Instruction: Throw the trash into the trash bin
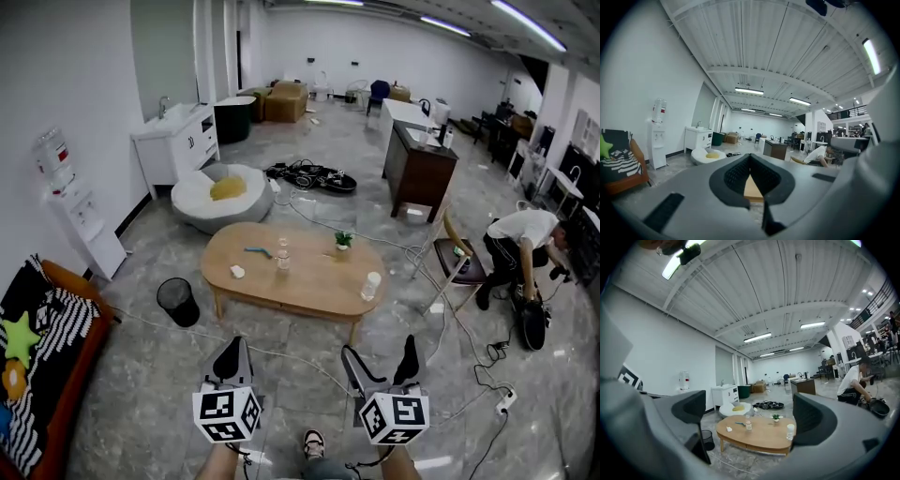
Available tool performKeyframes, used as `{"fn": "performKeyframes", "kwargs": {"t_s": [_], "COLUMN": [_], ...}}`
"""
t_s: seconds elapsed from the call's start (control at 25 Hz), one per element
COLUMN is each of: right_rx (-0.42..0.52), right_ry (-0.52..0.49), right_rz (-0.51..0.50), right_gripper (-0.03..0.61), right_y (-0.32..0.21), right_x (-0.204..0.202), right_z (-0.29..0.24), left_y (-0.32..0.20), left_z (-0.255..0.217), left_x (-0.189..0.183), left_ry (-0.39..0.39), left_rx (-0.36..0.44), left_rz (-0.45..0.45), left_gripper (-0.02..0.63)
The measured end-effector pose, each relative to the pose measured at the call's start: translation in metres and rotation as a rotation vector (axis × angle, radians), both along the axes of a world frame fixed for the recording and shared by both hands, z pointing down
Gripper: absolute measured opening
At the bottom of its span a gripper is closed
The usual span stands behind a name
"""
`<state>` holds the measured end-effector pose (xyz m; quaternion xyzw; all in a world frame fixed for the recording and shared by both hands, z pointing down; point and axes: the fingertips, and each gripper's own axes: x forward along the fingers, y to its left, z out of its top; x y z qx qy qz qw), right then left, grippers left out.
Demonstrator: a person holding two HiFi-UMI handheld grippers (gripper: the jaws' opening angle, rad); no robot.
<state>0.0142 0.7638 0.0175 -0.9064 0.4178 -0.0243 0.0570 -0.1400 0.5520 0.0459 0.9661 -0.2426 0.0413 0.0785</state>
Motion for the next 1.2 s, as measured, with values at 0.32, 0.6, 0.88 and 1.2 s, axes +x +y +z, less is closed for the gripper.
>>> {"fn": "performKeyframes", "kwargs": {"t_s": [0.32, 0.6, 0.88, 1.2], "right_rx": [-0.002, 0.028, 0.0, -0.043], "right_ry": [-0.017, -0.045, -0.085, -0.059], "right_rz": [-0.073, -0.11, -0.163, -0.153], "right_gripper": [0.574, 0.569, 0.566, 0.565], "right_y": [-0.069, -0.117, -0.173, -0.284], "right_x": [0.106, 0.158, 0.175, 0.21], "right_z": [-0.001, 0.006, 0.028, 0.035], "left_y": [-0.058, -0.093, -0.141, -0.261], "left_z": [-0.007, -0.002, 0.002, 0.017], "left_x": [0.088, 0.116, 0.127, 0.18], "left_ry": [-0.001, -0.046, -0.054, -0.038], "left_rx": [0.001, 0.02, 0.027, 0.005], "left_rz": [-0.075, -0.123, -0.165, -0.124], "left_gripper": [-0.008, -0.008, -0.008, -0.008]}}
